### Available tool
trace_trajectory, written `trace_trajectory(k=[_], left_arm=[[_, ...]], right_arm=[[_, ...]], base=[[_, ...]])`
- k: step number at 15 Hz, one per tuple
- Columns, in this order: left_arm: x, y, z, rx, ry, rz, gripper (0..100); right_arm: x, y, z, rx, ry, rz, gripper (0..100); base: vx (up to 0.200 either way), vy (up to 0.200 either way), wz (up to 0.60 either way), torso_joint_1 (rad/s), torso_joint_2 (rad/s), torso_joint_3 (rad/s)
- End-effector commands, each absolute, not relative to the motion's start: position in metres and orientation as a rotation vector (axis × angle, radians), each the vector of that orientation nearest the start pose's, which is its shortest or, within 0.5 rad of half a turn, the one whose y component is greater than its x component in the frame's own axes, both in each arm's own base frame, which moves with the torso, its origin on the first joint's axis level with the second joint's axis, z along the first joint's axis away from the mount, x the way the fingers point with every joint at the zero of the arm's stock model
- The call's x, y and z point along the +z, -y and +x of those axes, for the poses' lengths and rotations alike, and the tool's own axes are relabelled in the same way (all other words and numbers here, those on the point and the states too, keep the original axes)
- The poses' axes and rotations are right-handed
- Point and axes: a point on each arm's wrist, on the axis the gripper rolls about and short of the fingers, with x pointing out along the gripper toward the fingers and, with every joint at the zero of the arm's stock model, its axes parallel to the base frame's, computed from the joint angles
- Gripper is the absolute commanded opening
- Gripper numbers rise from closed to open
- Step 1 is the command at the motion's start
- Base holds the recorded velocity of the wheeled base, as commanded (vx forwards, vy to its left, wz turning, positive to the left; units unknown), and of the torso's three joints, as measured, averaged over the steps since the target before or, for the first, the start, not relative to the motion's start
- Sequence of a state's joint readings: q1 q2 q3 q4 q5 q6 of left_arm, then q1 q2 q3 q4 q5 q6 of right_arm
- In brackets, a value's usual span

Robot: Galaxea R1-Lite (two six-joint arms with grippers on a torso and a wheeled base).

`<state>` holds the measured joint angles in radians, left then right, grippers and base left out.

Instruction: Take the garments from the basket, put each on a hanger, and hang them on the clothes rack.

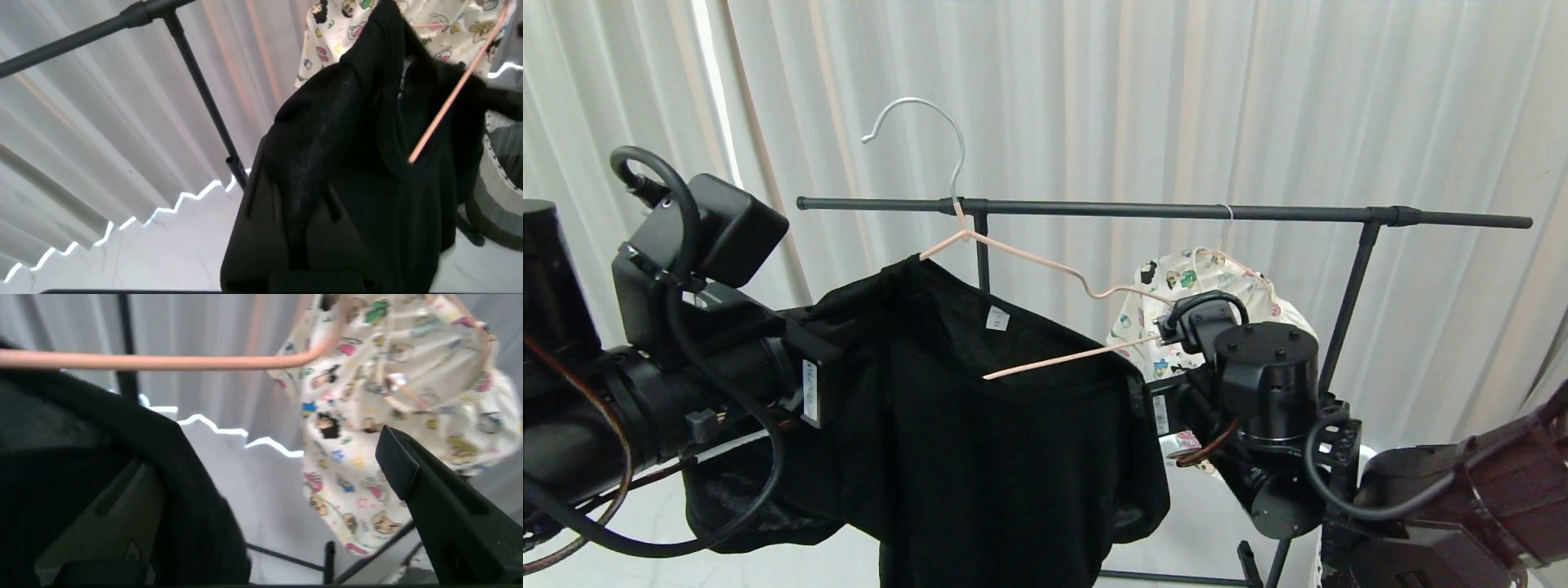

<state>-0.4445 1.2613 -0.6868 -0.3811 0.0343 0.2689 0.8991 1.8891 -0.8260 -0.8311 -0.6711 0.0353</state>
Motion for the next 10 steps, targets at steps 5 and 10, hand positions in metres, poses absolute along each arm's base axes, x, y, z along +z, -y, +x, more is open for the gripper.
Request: trace_trajectory(k=[5,10], left_arm=[[0.224,0.082,0.174,-0.433,-0.151,0.324,0],[0.218,0.077,0.164,-0.434,-0.158,0.325,0]], right_arm=[[0.161,-0.232,0.234,0.155,-0.144,-0.101,100],[0.164,-0.225,0.239,0.133,-0.138,-0.093,100]], base=[[0.0,0.0,0.0,0.0,0.0,0.0],[0.0,0.0,0.0,0.0,0.0,0.0]])
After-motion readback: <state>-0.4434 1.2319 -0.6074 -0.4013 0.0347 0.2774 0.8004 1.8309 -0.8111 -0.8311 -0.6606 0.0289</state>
